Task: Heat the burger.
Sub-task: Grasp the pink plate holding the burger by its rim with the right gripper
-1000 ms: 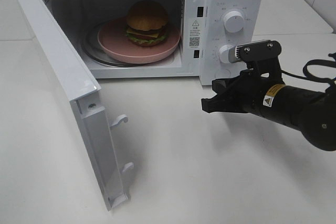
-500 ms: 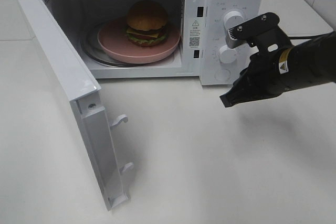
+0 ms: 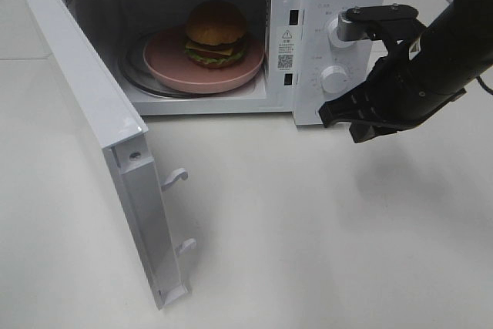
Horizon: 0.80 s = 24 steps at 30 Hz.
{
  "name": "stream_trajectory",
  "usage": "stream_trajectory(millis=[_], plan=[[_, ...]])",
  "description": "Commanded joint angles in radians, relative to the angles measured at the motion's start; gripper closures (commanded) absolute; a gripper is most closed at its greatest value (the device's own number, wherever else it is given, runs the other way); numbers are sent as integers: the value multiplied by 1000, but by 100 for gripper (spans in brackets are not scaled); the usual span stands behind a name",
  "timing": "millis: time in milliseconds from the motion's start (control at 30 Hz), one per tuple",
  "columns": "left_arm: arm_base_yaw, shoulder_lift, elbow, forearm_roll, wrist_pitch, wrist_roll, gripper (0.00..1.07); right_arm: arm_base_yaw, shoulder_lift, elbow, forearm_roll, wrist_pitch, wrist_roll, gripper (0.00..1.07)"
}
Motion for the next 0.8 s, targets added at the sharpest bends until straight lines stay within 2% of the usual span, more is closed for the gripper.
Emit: stream_trajectory(millis=[33,67,100,133,300,467,500,533,567,600,633,700,733,767,800], plan=[[2,-20,2,1,-15,-6,106,-3,-1,-9,203,25,-132,105],[2,-20,2,1,-15,-6,106,-3,4,-9,311,33,-226,105],[2,-20,2,1,-15,-6,106,-3,4,-9,311,33,-226,105],[2,-20,2,1,-15,-6,106,-3,5,-9,374,36,-301,105],[2,-20,2,1,-15,-6,106,-3,5,-9,415,35,-397,104],[2,-20,2,1,-15,-6,106,0,5,-12,414,35,-510,96],[2,-20,2,1,-15,-6,106,0,5,-12,418,39,-557,89],[2,-20,2,1,-15,-6,106,0,5,-12,418,39,-557,89],[2,-20,2,1,-15,-6,106,0,5,-13,420,49,-577,84],[2,-20,2,1,-15,-6,106,0,6,-24,430,85,-608,74],[2,-20,2,1,-15,-6,106,0,6,-24,430,85,-608,74],[2,-20,2,1,-15,-6,106,0,16,-53,464,145,-643,59],[2,-20,2,1,-15,-6,106,0,16,-53,464,145,-643,59],[2,-20,2,1,-15,-6,106,1,27,-77,470,181,-667,51],[2,-20,2,1,-15,-6,106,10,31,-90,470,191,-680,49]])
